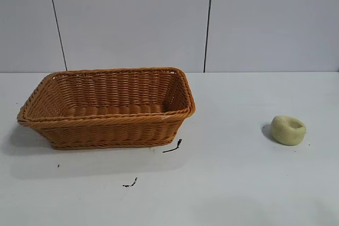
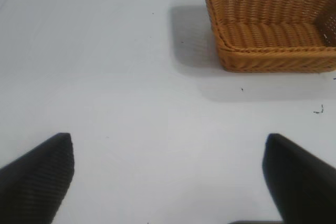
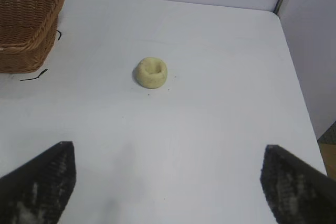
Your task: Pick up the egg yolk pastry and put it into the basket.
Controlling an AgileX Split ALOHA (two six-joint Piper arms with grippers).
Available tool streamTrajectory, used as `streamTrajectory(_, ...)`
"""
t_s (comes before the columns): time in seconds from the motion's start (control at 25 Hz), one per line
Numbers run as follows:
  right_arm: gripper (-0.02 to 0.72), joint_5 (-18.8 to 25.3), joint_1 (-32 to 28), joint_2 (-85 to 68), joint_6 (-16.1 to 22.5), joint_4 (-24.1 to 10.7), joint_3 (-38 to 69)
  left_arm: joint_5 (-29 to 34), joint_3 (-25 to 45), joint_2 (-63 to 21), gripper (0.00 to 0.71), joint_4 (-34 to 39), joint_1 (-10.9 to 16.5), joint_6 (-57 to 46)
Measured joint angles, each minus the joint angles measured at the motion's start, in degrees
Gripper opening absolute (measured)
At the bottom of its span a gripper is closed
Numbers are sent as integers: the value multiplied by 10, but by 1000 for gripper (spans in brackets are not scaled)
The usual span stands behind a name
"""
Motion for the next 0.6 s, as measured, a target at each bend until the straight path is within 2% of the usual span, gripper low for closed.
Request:
streamTrajectory(0.36, 664, -1, 0, 11, 0, 0, -3, 0, 0, 0, 696, 0, 0, 0)
streamTrajectory(0.6, 664, -1, 0, 195, 0, 0, -63, 0, 0, 0, 696, 0, 0, 0)
